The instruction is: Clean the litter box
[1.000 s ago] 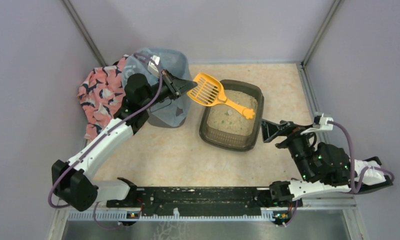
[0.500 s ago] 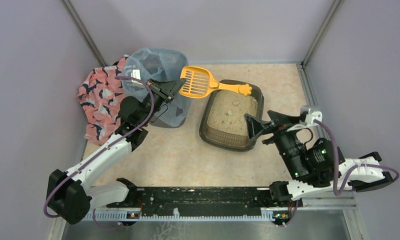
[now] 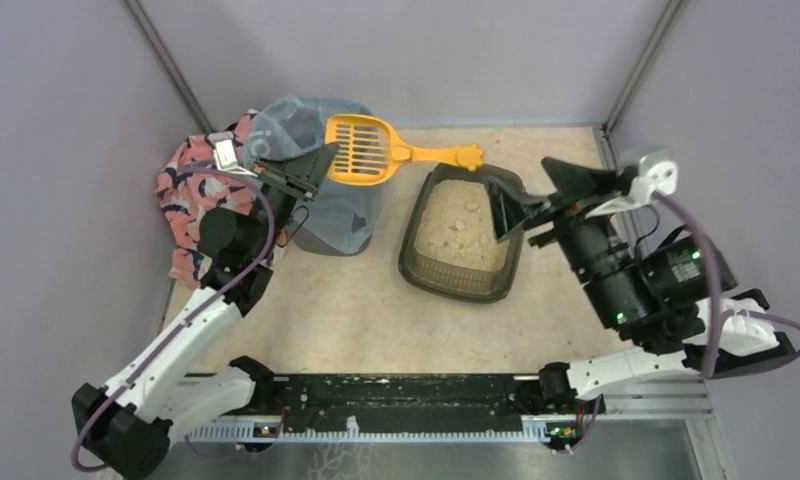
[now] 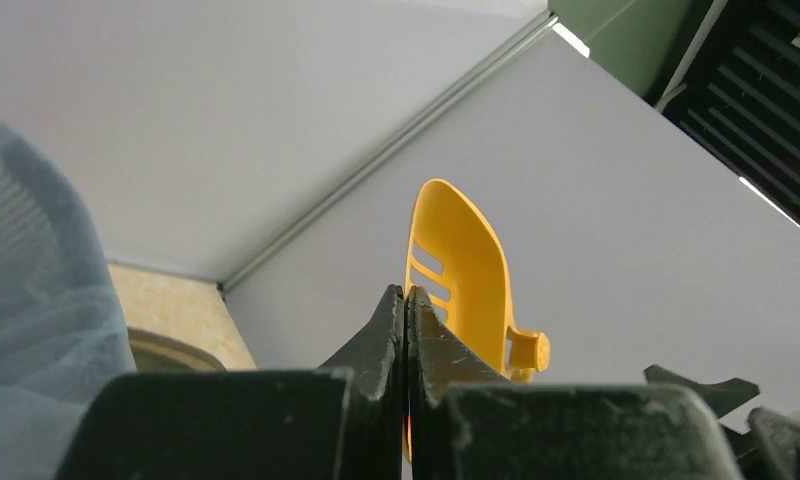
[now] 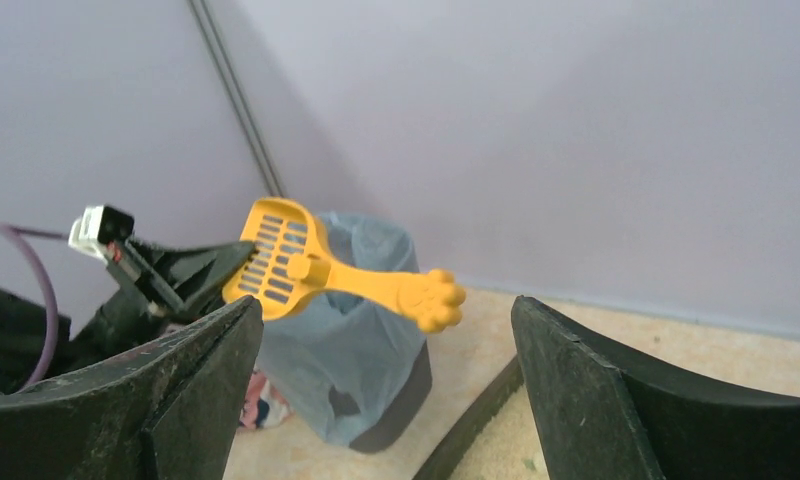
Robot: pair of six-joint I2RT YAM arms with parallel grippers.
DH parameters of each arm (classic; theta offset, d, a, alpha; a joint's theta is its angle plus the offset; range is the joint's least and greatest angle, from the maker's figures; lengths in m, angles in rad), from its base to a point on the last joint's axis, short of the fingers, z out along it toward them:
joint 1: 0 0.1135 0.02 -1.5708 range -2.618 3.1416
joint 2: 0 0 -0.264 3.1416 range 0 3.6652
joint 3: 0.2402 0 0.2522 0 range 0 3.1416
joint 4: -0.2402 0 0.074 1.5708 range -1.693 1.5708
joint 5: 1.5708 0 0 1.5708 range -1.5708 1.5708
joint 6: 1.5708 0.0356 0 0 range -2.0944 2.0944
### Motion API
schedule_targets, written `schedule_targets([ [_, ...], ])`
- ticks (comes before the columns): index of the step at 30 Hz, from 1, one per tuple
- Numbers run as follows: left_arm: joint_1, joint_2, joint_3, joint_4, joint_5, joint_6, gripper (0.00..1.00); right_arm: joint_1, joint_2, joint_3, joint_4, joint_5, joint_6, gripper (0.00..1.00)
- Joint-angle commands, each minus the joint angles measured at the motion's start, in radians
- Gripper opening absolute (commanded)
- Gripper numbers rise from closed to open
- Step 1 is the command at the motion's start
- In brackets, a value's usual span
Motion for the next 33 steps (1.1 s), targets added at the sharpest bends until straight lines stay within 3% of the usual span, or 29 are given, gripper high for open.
schedule_targets([
  [1,0.013,-0.058,0.079,-0.090,-0.055,0.113,0.00,-0.006,0.165,0.225,-0.023,-0.046,-0.184,0.94],
  [5,0.012,-0.088,0.077,-0.108,-0.053,0.143,0.00,-0.061,0.266,0.378,-0.164,-0.133,-0.172,0.95],
  [11,0.011,-0.095,0.075,-0.130,-0.029,0.163,0.00,-0.351,0.427,0.647,-0.563,-0.390,0.098,0.95],
  [16,0.011,-0.100,0.056,-0.117,-0.006,0.166,0.00,-0.663,0.515,0.672,-0.655,-0.730,0.289,0.95],
  [19,0.012,-0.106,0.052,-0.119,-0.002,0.180,0.00,-0.893,0.529,0.627,-0.634,-1.056,0.471,0.93],
  [22,0.013,-0.117,0.061,-0.138,0.027,0.194,0.00,-1.094,0.519,0.495,-0.484,-1.410,0.641,0.93],
  [24,0.015,-0.119,0.083,-0.192,0.014,0.201,0.00,-1.254,0.477,0.302,-0.153,-1.723,0.954,0.92],
  [26,0.016,-0.123,0.091,-0.220,0.012,0.211,0.00,-1.370,0.449,0.147,0.212,-1.907,1.222,0.92],
  [30,0.019,-0.131,0.085,-0.235,-0.053,0.204,0.00,-1.448,0.427,0.009,0.533,-1.997,1.422,0.92],
  [33,0.022,-0.118,0.072,-0.224,-0.073,0.182,0.00,-1.479,0.438,-0.105,0.965,-2.029,1.673,0.92],
])
